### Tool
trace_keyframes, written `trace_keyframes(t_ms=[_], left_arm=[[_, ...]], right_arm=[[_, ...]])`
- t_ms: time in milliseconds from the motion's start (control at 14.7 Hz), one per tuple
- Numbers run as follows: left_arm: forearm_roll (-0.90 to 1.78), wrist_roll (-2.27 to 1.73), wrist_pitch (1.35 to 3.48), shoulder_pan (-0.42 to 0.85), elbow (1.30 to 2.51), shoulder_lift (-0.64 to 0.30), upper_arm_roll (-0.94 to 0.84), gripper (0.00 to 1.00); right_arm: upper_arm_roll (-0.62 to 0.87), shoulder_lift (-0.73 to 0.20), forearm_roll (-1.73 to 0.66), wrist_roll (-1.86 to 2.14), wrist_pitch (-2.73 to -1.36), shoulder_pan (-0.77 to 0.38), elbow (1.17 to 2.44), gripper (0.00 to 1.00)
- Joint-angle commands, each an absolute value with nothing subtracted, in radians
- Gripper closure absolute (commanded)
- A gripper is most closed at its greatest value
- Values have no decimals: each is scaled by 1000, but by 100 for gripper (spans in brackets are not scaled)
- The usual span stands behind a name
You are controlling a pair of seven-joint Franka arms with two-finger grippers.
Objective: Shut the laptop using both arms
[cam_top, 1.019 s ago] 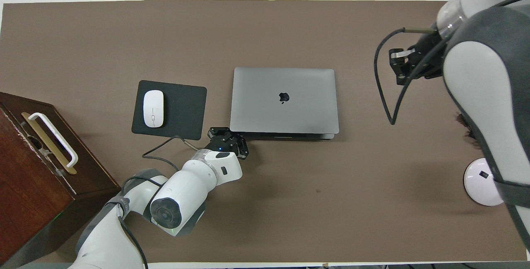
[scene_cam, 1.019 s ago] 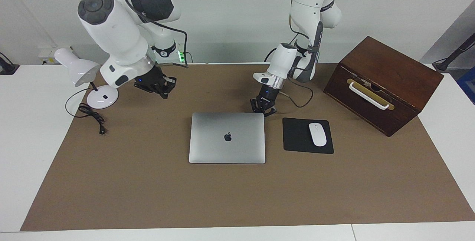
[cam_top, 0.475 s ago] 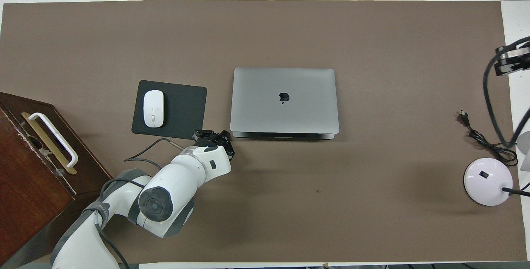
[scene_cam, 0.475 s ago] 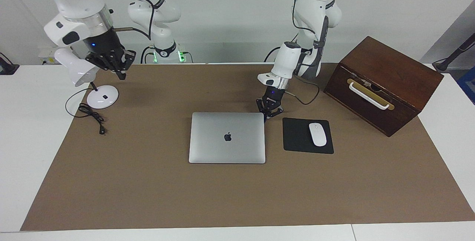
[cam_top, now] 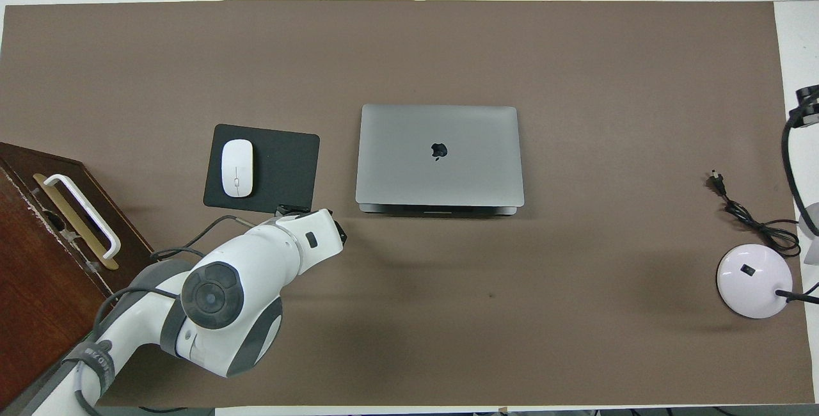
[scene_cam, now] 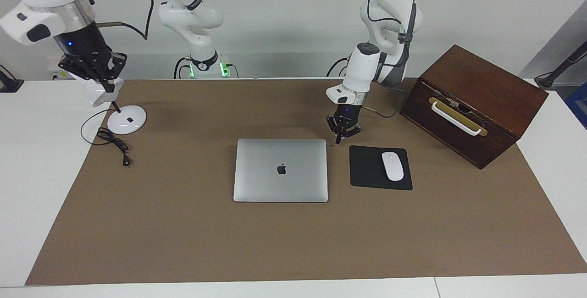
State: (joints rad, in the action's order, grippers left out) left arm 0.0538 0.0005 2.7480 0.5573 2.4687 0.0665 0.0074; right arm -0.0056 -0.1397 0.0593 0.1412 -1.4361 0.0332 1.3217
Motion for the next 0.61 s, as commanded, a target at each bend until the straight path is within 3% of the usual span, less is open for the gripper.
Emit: trace_keyframes(t_ms=[0,68,204,272,407,543], left_arm=[[112,-2,2616,551,2396,92,6,100],[124,-2,2615,549,2395,92,8,100],[135,-2,2614,548,2392,92,11,100],[143,-5,2612,548,2390,94,14,100],[163,-8,2591,534,2381,112,18,100],[163,-2,2428,473,2317,144,20,100]], right_arm=[[-6,-75,22,86,-1582,48,1500,100],[-6,-57,17,75,-1653,51,1556,100],[-9,-40,17,74,-1738,54,1641,49],[-9,-40,15,72,-1762,55,1657,28],[-9,-46,17,64,-1781,54,1658,0],[-9,-48,20,61,-1779,52,1645,0]])
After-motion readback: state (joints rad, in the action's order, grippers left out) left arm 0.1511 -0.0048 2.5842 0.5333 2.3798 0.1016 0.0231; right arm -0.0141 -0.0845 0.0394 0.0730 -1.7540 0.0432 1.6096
